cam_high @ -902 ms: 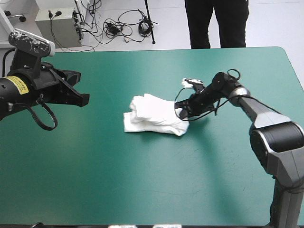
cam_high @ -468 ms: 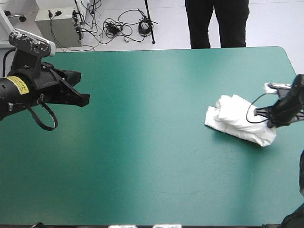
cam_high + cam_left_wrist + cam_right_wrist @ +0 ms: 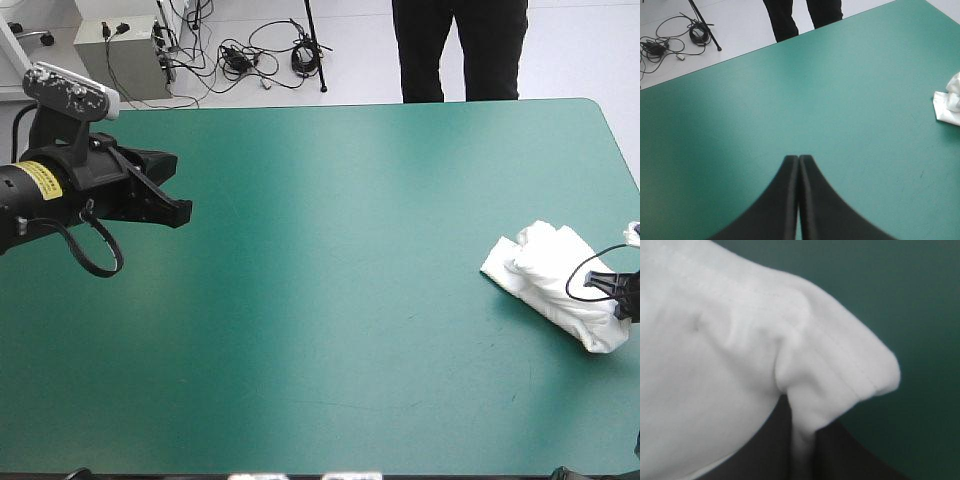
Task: Fold the cloth
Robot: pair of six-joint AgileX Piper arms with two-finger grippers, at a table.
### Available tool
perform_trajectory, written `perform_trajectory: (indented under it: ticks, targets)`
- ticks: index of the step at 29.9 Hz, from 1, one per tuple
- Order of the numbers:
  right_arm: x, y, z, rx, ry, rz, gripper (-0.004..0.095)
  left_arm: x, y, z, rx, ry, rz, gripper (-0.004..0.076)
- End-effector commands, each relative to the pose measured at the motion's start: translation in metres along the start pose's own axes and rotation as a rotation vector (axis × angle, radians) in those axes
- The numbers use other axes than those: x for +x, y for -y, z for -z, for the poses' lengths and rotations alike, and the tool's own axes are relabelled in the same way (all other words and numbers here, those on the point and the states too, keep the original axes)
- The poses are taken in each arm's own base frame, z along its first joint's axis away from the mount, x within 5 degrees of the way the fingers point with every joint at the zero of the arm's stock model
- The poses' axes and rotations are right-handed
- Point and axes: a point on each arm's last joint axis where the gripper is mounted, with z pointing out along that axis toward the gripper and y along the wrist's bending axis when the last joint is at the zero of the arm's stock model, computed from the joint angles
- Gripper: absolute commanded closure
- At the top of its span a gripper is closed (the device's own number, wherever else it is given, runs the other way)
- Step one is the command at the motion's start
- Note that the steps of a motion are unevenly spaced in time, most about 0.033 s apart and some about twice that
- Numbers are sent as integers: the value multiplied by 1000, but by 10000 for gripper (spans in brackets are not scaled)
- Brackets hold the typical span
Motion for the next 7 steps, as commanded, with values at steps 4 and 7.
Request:
perform_trajectory:
  ticks: [4,7]
  targets:
    - [-4,2,19,20,81,-18,774,-2,1,12,10,33,-2,729]
    - [-1,2,25,27,84,-12,531,-2,1,12,6,33,-6,729]
